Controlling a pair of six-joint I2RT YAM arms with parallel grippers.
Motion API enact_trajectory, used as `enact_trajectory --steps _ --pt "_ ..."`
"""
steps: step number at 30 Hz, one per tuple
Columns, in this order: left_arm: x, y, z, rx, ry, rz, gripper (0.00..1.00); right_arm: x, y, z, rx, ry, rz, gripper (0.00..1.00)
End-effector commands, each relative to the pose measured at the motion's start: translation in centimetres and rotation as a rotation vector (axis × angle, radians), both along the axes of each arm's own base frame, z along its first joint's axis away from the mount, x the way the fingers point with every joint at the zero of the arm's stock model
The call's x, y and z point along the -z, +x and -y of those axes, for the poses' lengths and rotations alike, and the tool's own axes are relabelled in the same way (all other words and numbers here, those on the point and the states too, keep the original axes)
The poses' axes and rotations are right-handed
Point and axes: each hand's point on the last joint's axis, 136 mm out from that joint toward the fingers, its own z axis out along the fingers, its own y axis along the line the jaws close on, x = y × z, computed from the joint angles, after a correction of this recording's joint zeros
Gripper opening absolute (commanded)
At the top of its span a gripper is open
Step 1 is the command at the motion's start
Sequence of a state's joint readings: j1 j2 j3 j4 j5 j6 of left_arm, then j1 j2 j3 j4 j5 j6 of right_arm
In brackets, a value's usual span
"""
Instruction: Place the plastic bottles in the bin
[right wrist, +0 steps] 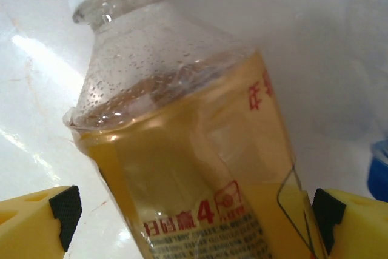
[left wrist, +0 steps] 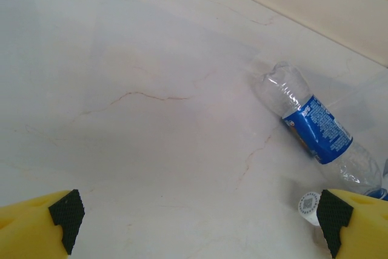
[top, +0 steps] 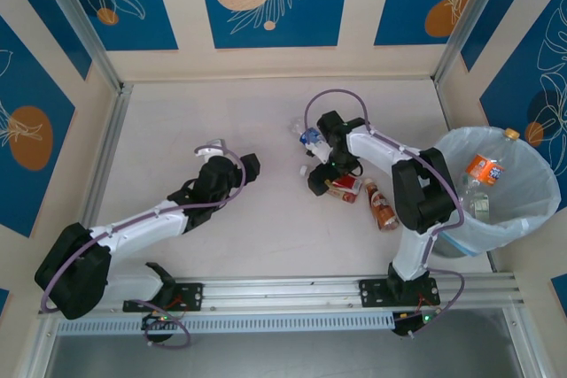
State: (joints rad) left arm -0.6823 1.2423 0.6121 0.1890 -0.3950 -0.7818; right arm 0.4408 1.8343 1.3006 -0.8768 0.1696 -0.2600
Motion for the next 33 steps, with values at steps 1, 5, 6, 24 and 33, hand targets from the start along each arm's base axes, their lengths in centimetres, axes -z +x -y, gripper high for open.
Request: enact_trajectory --steps 1,5,6,24,33 --pt "0.2 0.1 -1.1 -0.046 0.004 -0.009 1.00 -0.3 -0.8 -1.1 -0.057 0.008 -0.012 1.00" --pt "0.3 0.2 -1.1 -0.047 0.000 -0.013 1.00 0.5 -0.5 -1.1 -0.039 -0.035 0.008 0.95" --pt "0.3 0.2 -1.0 -0.046 0.000 -0.014 1.00 0.8 -0.5 -1.2 -0.036 -0.042 0.003 0.91" --pt "0.5 0.4 -1.1 -0.035 -0.008 -0.022 1.00 -0.4 -0.2 -2.0 -0.029 -0.048 0.023 0.56" --pt "0.3 0.6 -1.1 -0.017 -0.024 -0.026 1.00 -10.1 0.1 -0.9 0.058 0.119 0.247 0.47"
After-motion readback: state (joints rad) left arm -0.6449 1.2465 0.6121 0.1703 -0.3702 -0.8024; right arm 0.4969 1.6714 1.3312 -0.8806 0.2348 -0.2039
